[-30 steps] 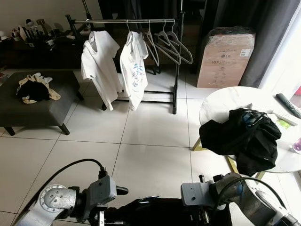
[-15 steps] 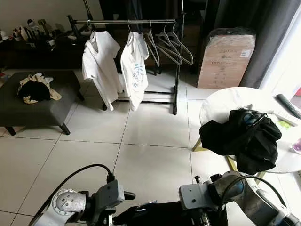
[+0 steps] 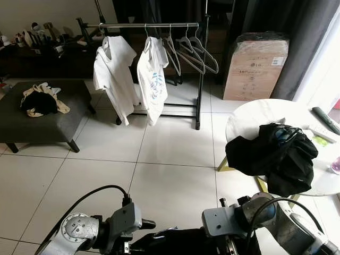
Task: Hang hanger
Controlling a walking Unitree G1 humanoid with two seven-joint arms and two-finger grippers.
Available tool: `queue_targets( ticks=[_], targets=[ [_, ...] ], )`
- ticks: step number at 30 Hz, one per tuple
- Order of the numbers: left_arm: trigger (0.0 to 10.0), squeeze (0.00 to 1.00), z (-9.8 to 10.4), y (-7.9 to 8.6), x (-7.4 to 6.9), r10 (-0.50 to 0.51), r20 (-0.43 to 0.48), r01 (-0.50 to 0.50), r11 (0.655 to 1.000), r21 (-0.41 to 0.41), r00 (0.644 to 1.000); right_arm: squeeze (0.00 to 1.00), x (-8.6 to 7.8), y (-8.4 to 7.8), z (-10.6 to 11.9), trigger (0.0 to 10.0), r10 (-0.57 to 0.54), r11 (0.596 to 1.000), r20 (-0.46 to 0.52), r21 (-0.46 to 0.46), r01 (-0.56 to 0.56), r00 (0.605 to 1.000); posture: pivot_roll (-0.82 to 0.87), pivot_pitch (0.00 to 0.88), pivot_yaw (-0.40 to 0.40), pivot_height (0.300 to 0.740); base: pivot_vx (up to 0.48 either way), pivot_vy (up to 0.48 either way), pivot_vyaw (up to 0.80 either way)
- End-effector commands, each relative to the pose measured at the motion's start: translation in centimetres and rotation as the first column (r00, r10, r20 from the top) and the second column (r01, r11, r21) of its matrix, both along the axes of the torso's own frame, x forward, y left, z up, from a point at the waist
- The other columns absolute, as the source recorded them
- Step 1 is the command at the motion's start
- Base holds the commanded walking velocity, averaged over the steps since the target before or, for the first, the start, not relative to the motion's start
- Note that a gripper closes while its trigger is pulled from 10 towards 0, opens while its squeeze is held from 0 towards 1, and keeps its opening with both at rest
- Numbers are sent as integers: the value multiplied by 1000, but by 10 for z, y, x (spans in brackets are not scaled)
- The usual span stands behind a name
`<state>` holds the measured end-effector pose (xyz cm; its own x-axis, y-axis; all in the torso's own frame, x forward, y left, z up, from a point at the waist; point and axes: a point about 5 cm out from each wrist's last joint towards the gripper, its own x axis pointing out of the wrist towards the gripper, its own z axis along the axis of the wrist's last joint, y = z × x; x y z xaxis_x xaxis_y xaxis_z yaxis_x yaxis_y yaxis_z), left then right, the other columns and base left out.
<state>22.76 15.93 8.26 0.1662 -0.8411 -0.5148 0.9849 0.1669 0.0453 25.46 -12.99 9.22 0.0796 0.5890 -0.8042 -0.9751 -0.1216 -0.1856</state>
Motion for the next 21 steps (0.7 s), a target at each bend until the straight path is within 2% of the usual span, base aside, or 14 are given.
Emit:
queue_targets(
  ticks=[1,21],
  targets=[
    [0,0,-6,1,-3,-9,-26,10,1000,27,1000,0,1,7,10,10000,25,998,25,50,-26,999,-43,120,43,740,0,0,0],
    [0,0,-6,1,-3,-9,-26,10,1000,27,1000,0,1,7,10,10000,25,998,25,50,-26,999,-43,120,43,740,0,0,0]
  ],
)
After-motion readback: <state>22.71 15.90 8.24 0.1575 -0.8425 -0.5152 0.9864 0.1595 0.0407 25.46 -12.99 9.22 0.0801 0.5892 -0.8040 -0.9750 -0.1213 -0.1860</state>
